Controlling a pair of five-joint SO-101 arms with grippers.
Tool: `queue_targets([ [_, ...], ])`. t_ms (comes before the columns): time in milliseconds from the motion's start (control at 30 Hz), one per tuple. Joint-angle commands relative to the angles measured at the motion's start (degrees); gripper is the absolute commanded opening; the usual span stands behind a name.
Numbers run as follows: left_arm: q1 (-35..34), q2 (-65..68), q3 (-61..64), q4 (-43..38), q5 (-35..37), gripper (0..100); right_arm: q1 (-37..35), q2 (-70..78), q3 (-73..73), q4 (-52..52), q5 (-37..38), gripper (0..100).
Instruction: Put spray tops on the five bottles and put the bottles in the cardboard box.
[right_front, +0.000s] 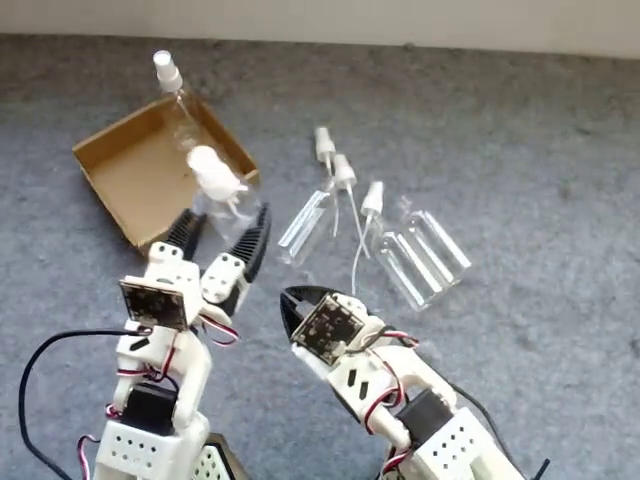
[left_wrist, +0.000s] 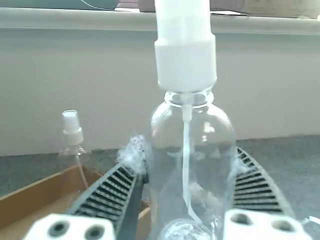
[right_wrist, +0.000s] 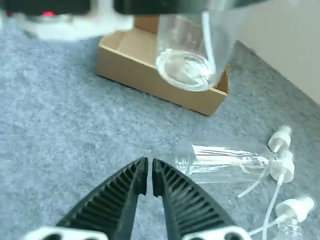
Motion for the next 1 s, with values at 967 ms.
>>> queue_targets([
  [967, 20.4, -0.4, 1.1, 10.1, 0.7, 11, 3.5, -0.6, 0.7, -2.6, 0.4, 0.5],
])
